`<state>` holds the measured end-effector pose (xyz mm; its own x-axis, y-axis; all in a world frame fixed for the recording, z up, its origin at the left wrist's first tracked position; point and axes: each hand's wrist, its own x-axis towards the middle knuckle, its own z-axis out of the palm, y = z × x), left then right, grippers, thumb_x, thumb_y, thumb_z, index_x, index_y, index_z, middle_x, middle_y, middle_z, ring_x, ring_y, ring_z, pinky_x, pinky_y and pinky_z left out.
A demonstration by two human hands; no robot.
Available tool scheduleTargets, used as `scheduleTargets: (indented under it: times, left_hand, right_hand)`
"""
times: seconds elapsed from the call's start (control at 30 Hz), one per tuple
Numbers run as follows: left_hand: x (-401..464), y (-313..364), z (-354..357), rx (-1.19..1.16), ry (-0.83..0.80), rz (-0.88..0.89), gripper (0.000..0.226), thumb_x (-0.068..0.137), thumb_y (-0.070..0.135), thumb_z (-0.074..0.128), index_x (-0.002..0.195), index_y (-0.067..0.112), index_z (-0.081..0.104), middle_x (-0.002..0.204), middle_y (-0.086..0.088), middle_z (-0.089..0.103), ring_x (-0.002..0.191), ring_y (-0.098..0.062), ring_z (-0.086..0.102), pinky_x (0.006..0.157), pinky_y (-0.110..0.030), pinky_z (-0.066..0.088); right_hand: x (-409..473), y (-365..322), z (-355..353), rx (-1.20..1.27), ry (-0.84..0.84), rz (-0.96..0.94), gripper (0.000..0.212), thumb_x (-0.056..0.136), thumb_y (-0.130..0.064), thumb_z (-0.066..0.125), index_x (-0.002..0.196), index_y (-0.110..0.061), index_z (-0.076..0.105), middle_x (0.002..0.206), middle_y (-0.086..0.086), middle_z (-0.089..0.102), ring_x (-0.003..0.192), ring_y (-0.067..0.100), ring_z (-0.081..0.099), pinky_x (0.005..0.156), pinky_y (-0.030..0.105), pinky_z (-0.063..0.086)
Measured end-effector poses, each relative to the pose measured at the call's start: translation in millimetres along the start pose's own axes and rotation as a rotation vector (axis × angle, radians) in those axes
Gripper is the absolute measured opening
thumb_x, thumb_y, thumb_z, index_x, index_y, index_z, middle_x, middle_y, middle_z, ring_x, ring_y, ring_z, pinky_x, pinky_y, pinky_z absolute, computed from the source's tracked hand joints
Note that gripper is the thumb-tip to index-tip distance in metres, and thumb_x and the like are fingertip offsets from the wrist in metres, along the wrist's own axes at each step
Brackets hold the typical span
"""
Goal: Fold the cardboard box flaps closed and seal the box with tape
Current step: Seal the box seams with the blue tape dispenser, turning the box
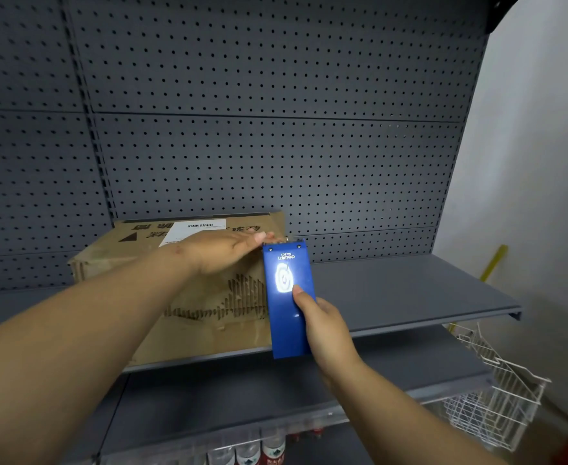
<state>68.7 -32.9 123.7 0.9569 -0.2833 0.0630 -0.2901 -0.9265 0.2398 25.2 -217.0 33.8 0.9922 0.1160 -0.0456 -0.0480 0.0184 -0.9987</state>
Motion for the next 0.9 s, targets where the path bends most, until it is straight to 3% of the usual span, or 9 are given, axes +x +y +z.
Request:
scheduleTargets:
  times: [0.17,0.37,0.43,0.5,0.57,0.63,0.77,0.9]
  left_hand:
    - [7,-8,0,0.052,-0.038,0.055,0.042,0.102,0.03,0.02,0.143,0.036,0.023,0.15,0.021,0.019,0.14,0.001,0.011,0.106,-0.013,0.006]
    - [16,-18,3,0.198,-0.043,0.089,0.049,0.096,0.045,0.034,0.143,0.043,0.019,0.15,0.026,0.017,0.141,0.0,0.012,0.117,-0.035,0.017]
    - [19,-22,3,0.222,-0.029,0.099,0.048,0.097,0.043,0.035,0.143,0.043,0.022,0.15,0.028,0.017,0.14,0.001,0.015,0.115,-0.035,0.021]
    - [19,-20,1,0.231,0.002,0.106,0.045,0.097,0.041,0.035,0.141,0.044,0.026,0.149,0.029,0.019,0.139,0.0,0.021,0.112,-0.032,0.026]
    - [20,-16,-4,0.226,0.044,0.106,0.042,0.098,0.038,0.036,0.139,0.043,0.033,0.146,0.026,0.03,0.133,-0.005,0.035,0.104,-0.027,0.033]
    - [22,-14,-10,0.23,0.072,0.082,0.039,0.098,0.037,0.036,0.136,0.041,0.038,0.141,0.02,0.042,0.124,-0.01,0.044,0.096,-0.027,0.037]
    - [35,-18,-24,0.227,0.076,0.028,0.037,0.097,0.037,0.038,0.133,0.043,0.041,0.135,0.014,0.051,0.119,-0.013,0.049,0.098,-0.033,0.04]
    - [50,-16,-40,0.182,0.045,-0.001,0.036,0.098,0.034,0.038,0.133,0.037,0.044,0.133,0.011,0.052,0.117,-0.014,0.049,0.096,-0.028,0.037]
  right_hand:
    - [1,0,3,0.032,0.044,-0.009,0.061,0.077,-0.056,0.054,0.09,0.003,0.06,0.103,0.02,0.068,0.079,0.019,0.061,0.072,0.033,0.044]
    - [0,1,7,0.058,0.07,-0.014,0.062,0.084,-0.052,0.051,0.097,0.009,0.057,0.091,0.022,0.068,0.075,0.018,0.057,0.069,0.033,0.041]
    - [-1,0,9,0.046,0.097,-0.031,0.073,0.073,-0.059,0.049,0.096,0.009,0.055,0.098,0.027,0.065,0.073,0.018,0.054,0.068,0.033,0.04]
    - [1,-3,11,0.027,0.128,-0.053,0.081,0.06,-0.067,0.045,0.088,0.009,0.053,0.086,0.028,0.062,0.07,0.017,0.049,0.066,0.033,0.037]
    - [3,-9,13,0.005,0.134,-0.075,0.067,0.055,-0.069,0.044,0.074,-0.006,0.051,0.073,0.012,0.054,0.069,0.016,0.047,0.065,0.033,0.035]
    - [4,-18,15,-0.001,0.104,-0.085,0.053,0.056,-0.067,0.047,0.075,-0.017,0.052,0.074,0.004,0.052,0.069,0.016,0.047,0.065,0.033,0.035]
    - [17,-33,15,0.001,0.043,-0.149,0.045,0.081,-0.042,0.059,0.085,0.003,0.06,0.075,0.003,0.061,0.069,0.017,0.055,0.066,0.031,0.041]
    - [28,-48,13,0.023,0.029,-0.179,0.028,0.089,-0.033,0.056,0.082,-0.007,0.062,0.081,0.005,0.066,0.073,0.018,0.06,0.068,0.031,0.044]
